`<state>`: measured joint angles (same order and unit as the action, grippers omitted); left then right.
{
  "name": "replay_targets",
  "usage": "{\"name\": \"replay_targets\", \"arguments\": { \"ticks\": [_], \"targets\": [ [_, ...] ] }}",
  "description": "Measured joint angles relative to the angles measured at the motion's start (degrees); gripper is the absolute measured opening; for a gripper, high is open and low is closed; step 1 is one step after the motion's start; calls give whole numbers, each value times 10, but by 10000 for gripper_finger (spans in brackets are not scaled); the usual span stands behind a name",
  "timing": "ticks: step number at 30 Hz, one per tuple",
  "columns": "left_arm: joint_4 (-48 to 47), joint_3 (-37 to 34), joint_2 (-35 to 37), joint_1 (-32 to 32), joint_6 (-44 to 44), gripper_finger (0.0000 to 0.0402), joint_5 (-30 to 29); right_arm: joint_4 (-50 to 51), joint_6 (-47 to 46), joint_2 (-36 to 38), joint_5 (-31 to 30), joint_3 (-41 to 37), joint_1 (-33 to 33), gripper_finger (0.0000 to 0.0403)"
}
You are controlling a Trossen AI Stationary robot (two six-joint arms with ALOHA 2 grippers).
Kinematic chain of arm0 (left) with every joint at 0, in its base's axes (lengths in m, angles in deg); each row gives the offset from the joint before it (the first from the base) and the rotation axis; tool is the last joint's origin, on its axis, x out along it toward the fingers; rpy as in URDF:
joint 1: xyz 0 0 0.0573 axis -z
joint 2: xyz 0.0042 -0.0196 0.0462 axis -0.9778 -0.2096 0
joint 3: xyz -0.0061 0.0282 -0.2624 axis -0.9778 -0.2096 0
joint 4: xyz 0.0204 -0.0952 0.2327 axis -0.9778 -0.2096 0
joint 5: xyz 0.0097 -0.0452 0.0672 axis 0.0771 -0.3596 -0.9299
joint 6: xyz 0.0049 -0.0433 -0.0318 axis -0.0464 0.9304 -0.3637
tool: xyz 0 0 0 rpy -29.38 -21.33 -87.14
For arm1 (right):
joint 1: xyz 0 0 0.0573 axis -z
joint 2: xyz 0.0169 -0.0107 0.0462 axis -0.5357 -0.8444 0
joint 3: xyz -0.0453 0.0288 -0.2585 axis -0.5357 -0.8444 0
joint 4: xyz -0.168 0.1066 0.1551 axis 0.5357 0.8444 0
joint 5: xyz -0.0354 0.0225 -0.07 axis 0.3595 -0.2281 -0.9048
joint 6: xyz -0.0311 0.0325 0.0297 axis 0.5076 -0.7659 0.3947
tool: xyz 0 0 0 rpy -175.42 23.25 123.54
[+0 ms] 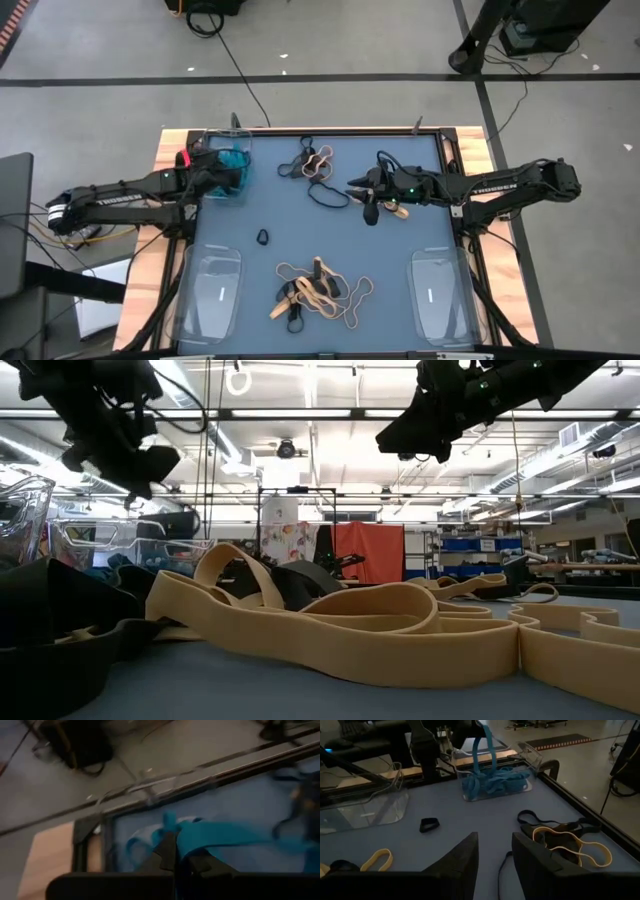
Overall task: Sort rubber bands into baskets
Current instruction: Put the blue rubber band into the top transparent bin
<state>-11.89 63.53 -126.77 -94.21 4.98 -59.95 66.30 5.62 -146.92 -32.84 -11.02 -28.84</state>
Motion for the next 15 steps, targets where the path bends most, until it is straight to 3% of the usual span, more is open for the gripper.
{"name": "replay_targets", "arguments": {
  "ticks": [6, 15],
  "targets": [
    [-48, 0, -9, -21, 74, 7, 1, 0, -1, 0, 0, 0, 0, 129],
    [-96, 0, -25, -58, 103, 6, 0, 0, -1, 0, -1, 0, 0, 129]
  ]
}}
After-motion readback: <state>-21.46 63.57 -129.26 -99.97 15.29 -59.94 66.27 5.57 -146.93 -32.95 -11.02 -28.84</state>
